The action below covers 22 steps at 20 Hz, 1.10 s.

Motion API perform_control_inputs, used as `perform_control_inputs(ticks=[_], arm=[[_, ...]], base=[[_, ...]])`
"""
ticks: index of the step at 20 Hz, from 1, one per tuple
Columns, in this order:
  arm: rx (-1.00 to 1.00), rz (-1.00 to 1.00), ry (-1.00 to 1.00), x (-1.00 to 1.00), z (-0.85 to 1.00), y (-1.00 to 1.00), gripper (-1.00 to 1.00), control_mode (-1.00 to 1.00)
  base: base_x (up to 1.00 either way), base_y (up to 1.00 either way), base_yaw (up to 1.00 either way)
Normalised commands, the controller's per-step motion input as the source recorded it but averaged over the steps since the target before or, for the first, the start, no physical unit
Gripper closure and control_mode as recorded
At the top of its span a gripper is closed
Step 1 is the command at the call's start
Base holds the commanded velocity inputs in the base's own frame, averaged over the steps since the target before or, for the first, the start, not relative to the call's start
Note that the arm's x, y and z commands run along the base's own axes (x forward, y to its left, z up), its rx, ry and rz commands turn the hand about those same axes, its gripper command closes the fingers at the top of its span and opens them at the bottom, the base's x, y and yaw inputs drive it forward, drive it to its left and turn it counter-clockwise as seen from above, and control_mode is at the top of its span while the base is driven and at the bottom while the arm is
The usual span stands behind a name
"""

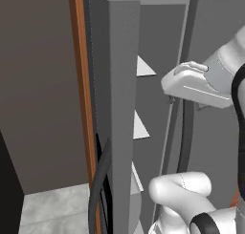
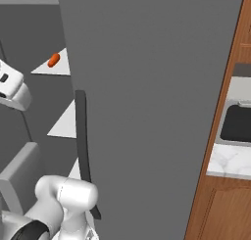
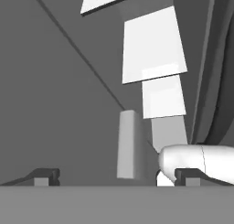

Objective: Take the eggplant and carrot out of the freezer and place them in the tupperware container on the counter. Then put the tupperware containing the vegetables back in the freezer.

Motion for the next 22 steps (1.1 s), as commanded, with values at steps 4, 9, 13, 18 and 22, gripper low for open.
perform_control_inputs(ticks=[4,9,13,18,22], arm=[[0.00,0.00,-0.02,0.72,0.03,0.34,-1.00,-1.00],[0.00,0.00,0.00,0.81,0.00,0.02,-1.00,-1.00],[0.00,0.00,0.00,0.91,0.00,0.03,-1.00,-1.00],[0.00,0.00,-0.09,0.74,0.00,0.17,-1.00,-1.00],[-0.02,0.00,-0.15,0.55,0.00,0.28,-1.00,-1.00]], base=[[0.00,0.00,0.00],[0.00,0.00,0.00],[0.00,0.00,0.00],[0.00,0.00,0.00],[0.00,0.00,0.00]])
